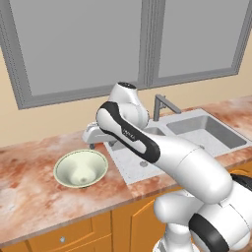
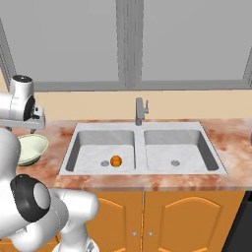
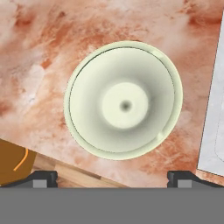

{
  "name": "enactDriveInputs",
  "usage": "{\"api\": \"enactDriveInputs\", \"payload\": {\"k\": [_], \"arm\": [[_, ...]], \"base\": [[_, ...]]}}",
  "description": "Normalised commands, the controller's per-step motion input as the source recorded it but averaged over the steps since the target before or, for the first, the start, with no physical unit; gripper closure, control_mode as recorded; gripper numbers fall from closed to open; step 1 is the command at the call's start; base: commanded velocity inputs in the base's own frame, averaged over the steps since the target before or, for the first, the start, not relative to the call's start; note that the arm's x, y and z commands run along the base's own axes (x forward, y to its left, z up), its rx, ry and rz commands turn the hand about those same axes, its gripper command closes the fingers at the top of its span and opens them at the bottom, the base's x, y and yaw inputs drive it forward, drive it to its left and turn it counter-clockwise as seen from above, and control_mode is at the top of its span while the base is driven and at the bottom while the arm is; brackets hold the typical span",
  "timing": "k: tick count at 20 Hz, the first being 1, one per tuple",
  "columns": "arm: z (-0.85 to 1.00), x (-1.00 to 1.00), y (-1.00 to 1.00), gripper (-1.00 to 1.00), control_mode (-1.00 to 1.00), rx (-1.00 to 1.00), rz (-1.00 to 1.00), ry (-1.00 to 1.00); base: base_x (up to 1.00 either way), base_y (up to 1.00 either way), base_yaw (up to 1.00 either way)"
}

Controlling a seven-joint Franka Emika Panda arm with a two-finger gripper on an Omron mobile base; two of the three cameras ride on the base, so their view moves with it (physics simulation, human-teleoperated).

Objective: Pick the pears from the cabinet and place them in one bowl. Pick the orange from the sink and place it in the other bowl.

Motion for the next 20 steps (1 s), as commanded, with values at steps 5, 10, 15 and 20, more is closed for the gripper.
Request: {"api": "enactDriveInputs", "payload": {"k": [5,10,15,20], "arm": [[0.0,0.01,0.0,-1.0,-1.0,0.0,0.0,0.0],[0.13,0.01,-0.06,-1.0,-1.0,-0.01,-0.09,0.0],[0.32,0.0,-0.14,-1.0,-1.0,-0.08,-0.25,0.08],[0.29,0.0,-0.24,-1.0,-1.0,-0.08,-0.33,0.15]], "base": [[0.0,0.0,0.0],[0.0,0.0,0.0],[0.0,0.0,0.0],[0.0,0.0,0.0]]}}
